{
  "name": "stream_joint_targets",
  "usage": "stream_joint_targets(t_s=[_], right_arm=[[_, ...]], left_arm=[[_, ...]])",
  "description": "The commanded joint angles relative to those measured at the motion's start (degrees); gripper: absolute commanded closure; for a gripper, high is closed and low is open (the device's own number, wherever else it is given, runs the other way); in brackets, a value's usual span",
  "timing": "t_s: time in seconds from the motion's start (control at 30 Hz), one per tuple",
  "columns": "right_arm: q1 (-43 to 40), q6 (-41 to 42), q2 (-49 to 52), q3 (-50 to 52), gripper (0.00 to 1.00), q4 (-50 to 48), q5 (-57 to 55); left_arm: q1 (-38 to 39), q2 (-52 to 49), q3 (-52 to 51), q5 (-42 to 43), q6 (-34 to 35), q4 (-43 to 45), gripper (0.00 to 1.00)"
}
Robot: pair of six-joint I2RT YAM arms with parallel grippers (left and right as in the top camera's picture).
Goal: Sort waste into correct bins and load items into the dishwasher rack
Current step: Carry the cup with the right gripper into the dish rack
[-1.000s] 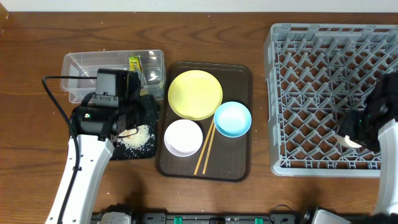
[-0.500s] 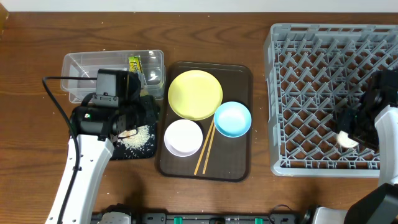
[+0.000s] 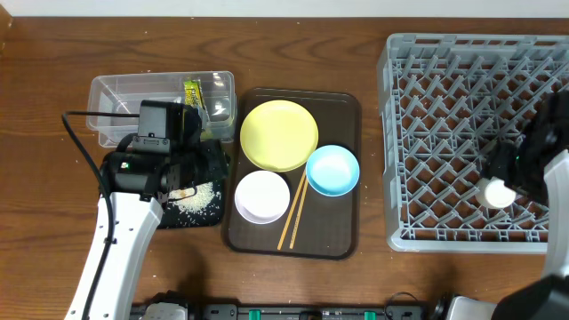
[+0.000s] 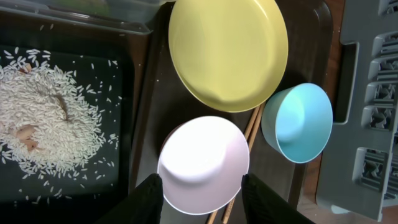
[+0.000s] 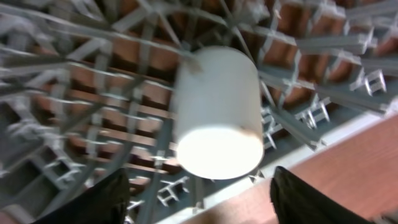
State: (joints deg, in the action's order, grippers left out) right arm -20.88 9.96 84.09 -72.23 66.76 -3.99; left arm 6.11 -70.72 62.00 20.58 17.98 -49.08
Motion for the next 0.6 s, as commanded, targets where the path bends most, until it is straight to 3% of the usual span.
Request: stream_joint_targets(t_s=[0.0, 0.23, 0.3, 0.57], right_arm=[[0.0, -2.3, -3.4, -2.2, 0.42, 0.1, 4.9], [-0.1, -2.3, -4.0, -1.4, 0.94, 2.5, 4.3], [-0.1, -1.1, -4.0, -0.1, 0.99, 2.4, 1.0], [-0.2, 0.3, -3.0, 5.2, 0.99, -1.3, -1.6]], left_arm=[[-0.2, 0.4, 0.7, -0.8, -0.4, -0.2, 0.56], [-0.2, 0.4, 0.7, -0.8, -0.4, -0.2, 0.56], [-0.2, 0.4, 0.7, -0.8, -0.4, -0.2, 0.56], [-0.2, 0.3, 0.7, -0.8, -0.4, -0.2, 0.56]])
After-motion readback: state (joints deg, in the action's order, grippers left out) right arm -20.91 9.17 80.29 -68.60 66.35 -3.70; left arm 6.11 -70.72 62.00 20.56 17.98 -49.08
